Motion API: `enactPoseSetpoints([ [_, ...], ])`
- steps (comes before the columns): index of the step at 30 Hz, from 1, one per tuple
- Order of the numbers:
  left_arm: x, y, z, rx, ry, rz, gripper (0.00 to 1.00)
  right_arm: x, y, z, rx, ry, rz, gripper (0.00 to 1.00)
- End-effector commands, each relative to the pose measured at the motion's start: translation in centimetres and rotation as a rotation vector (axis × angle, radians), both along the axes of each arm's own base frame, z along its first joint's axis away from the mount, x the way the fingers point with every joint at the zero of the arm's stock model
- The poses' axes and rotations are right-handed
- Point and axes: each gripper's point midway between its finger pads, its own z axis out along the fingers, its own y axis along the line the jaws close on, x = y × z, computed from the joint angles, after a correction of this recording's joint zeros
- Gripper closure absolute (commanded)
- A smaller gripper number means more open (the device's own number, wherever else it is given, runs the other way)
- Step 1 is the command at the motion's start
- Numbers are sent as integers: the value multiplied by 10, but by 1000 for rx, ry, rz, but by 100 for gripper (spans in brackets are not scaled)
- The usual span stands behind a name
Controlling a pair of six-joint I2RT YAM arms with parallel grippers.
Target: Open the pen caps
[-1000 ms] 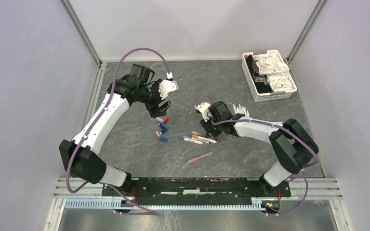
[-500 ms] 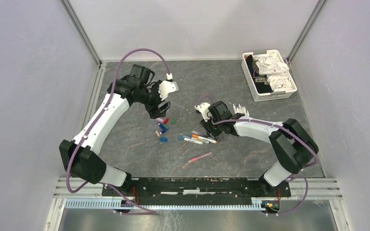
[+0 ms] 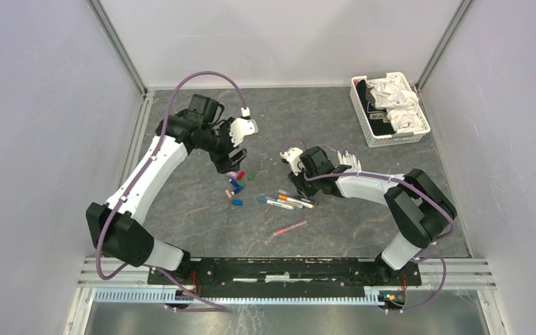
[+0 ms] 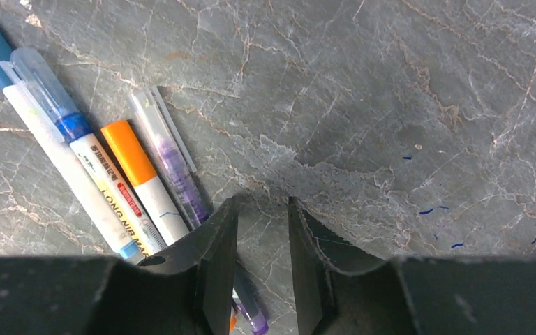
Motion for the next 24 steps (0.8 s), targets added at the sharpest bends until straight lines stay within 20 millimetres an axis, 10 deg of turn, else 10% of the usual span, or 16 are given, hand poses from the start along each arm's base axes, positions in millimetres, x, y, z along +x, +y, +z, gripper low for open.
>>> enactPoseSetpoints([
  [1, -3, 0, 3, -3, -4, -4, 18, 1, -18, -21, -101, 10, -51, 63],
  [11, -1, 1, 3, 2, -9, -3, 18, 8, 6, 48, 68, -87, -16, 51],
  [24, -3, 2, 2, 7, -4, -4, 18, -19, 0, 8, 44, 35, 25, 52],
])
